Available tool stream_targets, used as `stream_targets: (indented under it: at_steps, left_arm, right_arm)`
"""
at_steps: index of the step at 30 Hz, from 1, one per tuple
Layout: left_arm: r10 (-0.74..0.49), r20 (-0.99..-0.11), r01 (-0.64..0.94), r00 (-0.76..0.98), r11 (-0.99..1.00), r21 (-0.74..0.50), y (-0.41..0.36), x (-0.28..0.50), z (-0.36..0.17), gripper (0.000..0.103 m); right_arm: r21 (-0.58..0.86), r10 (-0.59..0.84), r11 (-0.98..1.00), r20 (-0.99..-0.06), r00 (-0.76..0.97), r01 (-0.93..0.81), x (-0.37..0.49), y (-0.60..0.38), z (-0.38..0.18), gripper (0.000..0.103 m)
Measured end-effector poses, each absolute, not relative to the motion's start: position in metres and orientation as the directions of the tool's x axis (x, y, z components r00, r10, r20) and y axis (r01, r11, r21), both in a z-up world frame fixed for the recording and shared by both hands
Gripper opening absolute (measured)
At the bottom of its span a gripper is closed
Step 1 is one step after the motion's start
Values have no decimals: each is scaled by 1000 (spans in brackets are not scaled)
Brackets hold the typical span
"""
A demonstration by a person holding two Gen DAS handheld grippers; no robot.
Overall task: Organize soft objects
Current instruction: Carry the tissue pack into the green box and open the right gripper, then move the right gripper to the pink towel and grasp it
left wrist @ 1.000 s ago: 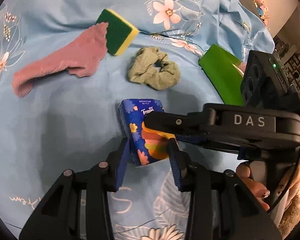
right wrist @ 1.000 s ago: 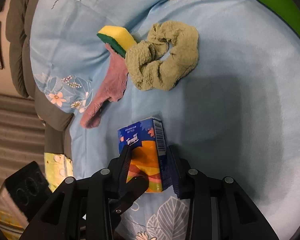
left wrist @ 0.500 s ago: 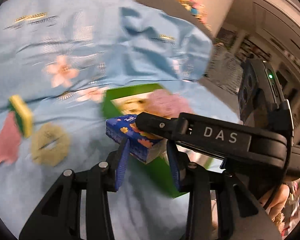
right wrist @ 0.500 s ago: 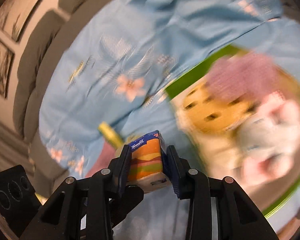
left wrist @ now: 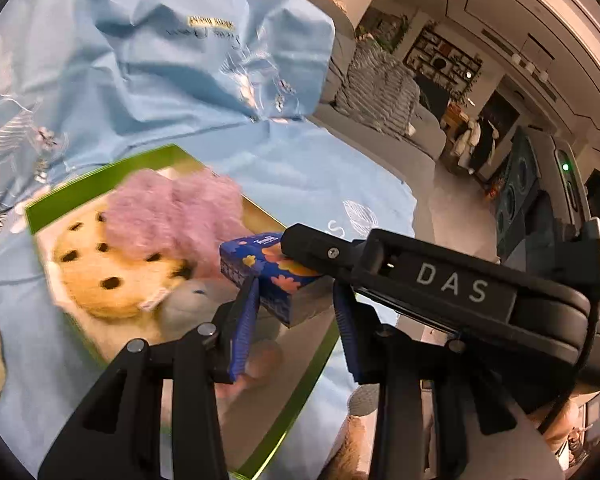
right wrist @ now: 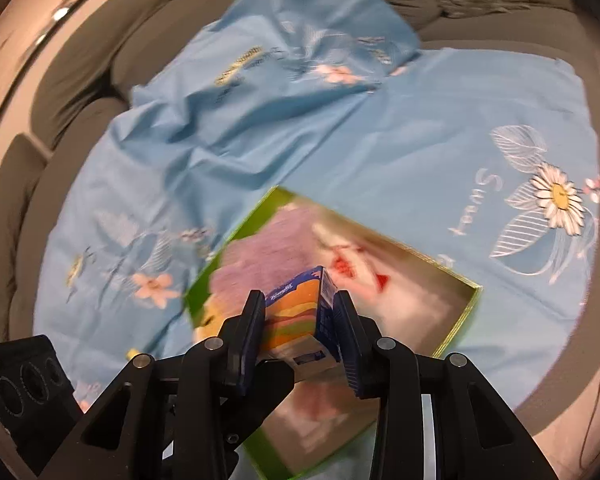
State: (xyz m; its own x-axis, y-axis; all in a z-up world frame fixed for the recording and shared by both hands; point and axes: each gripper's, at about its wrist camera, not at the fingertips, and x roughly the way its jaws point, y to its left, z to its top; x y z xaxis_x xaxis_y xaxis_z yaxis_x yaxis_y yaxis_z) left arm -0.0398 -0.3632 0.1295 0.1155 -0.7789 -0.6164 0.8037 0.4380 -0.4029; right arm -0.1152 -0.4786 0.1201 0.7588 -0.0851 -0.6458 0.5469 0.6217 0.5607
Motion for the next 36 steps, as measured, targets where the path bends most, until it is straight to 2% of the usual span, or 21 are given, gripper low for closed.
stream_targets:
  at_steps: [10,15,20,21,22,24,25,27,30,36]
  left_arm:
    - [-711,-699,742,80,511,-434,-382,-30,96,37]
    - [-730,-681,704,64,517,-488,-369,-27,96,36]
    - [-750,-654,695,98,522,-494,-342,-32,112,41]
    - [-762,-637,683,114,526,-507,-330,-32,118,47]
    - [-768,-627,675,128,531,-512,-323,-31,122,52]
    - [-771,-611,664,179,553,-504,-299,-31,132,72]
    - [-764,-609,656,214,574,-489,-285,-32,136,76]
    - [-748,-609,639,264,609,-470,-265,-32,142,84]
    - [-708,-615,579,347,678,-453,-224,-28,148,85]
    - [-567,-665,433,487,817,-380,-136,-21,147,87]
  right_arm:
    - [523,-61,599,-725,686,606,-101,-499,88,39]
    - [531,-61,599,-716,695,599,-102,-498,89,39]
    - [551,-55,609,-688,724,570,-104,-492,101,40]
    - [548,-67,620,-677,733,562,-105,-488,106,46]
    - [545,-78,629,-666,742,555,-106,-484,110,56]
    - [538,-104,655,-632,768,531,-108,-474,122,72]
    - [534,-110,670,-616,780,516,-108,-468,127,76]
    - [520,-116,706,-585,803,481,-108,-455,137,78]
    - [489,-140,745,-551,823,454,-105,-439,148,84]
    - [419,-130,818,-532,837,394,-91,-405,158,88]
